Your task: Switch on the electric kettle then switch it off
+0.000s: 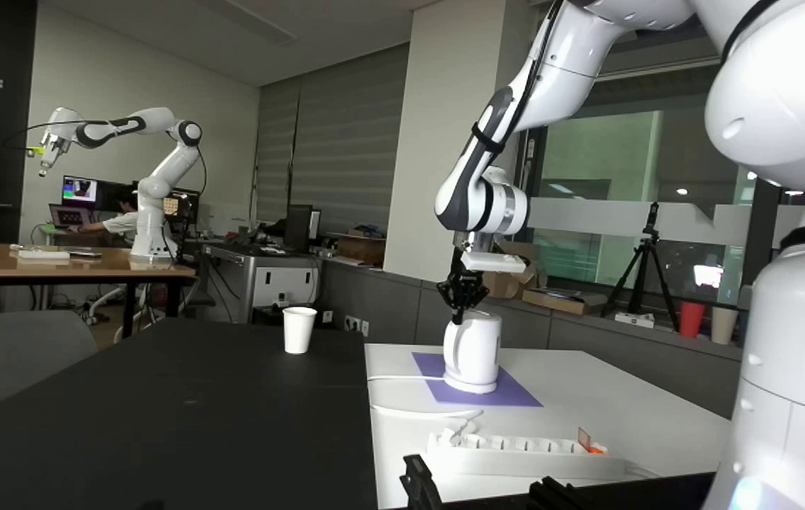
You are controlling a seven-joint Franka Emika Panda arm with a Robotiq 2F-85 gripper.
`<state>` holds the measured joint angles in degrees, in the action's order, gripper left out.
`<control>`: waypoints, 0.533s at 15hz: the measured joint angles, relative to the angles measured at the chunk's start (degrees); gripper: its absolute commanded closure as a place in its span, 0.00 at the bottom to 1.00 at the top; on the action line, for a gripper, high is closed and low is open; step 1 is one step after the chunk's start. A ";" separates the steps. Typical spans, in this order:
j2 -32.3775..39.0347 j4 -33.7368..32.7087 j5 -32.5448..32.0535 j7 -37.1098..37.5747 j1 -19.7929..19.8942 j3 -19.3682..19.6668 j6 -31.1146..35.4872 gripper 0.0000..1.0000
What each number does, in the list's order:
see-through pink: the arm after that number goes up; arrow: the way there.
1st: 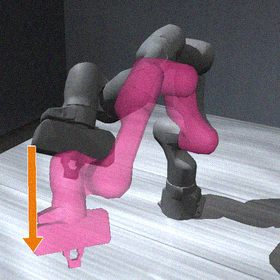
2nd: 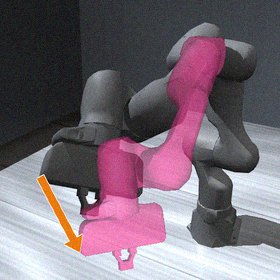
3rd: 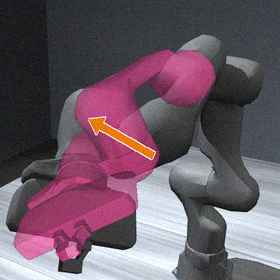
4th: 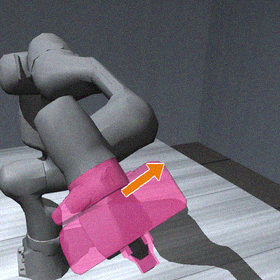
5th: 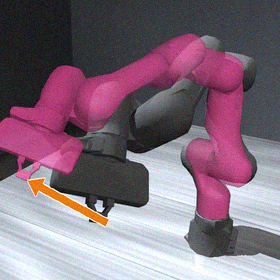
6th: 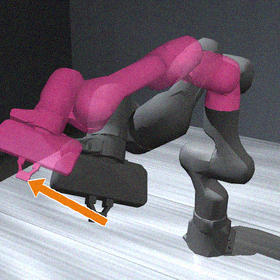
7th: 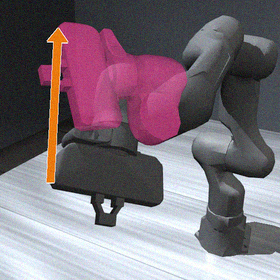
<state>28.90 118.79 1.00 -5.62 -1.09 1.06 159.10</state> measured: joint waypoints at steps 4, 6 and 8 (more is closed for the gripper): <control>0.00 1.11 -5.68 5.18 -4.92 4.37 2.58 1.00; 0.13 1.12 -8.90 8.00 -7.80 7.01 2.53 1.00; 0.35 0.93 -11.30 10.17 -10.07 8.97 2.05 1.00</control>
<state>29.25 119.72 -10.29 4.55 -11.16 10.03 161.15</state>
